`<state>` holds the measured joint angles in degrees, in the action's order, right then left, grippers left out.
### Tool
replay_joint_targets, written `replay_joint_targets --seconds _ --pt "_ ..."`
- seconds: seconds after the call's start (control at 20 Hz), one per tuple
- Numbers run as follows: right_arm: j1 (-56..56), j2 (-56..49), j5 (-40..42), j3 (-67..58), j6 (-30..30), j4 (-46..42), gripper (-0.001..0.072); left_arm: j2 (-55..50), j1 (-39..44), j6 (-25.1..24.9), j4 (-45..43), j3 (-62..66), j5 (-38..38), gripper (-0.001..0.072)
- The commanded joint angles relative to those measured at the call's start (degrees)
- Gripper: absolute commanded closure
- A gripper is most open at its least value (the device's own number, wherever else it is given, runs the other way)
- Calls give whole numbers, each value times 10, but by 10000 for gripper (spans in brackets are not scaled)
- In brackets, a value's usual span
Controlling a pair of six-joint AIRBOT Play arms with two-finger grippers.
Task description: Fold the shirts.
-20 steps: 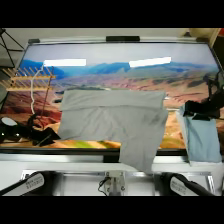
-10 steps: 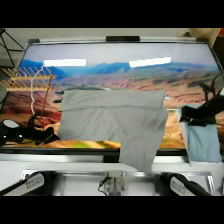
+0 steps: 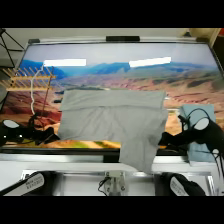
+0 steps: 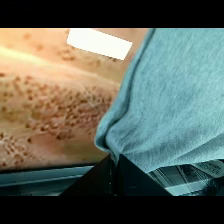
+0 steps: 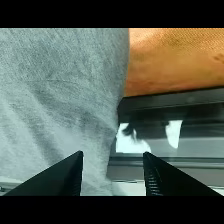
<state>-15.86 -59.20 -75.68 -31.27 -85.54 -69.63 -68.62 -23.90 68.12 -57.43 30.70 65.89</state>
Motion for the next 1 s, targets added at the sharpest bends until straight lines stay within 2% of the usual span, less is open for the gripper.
replay_joint_targets --seconds 0.0,0.2,0.4,0.55,0.7,0.8,0.95 --pt "0 4 55 46 10 33 203 1 0 1 0 0 2 675" --pt "0 4 94 86 22 69 205 1 0 1 1 0 2 675" --pt "0 4 128 91 23 81 305 1 0 5 1 0 2 675" --pt "0 4 126 91 45 92 644 1 -1 2 1 2 0 675" --pt "0 5 79 46 86 101 645 1 0 -25 1 41 14 676" --pt "0 4 69 -23 64 94 645 1 0 -25 1 97 28 677" --pt "0 -7 118 -120 30 97 646 -9 18 -21 1 184 7 678"
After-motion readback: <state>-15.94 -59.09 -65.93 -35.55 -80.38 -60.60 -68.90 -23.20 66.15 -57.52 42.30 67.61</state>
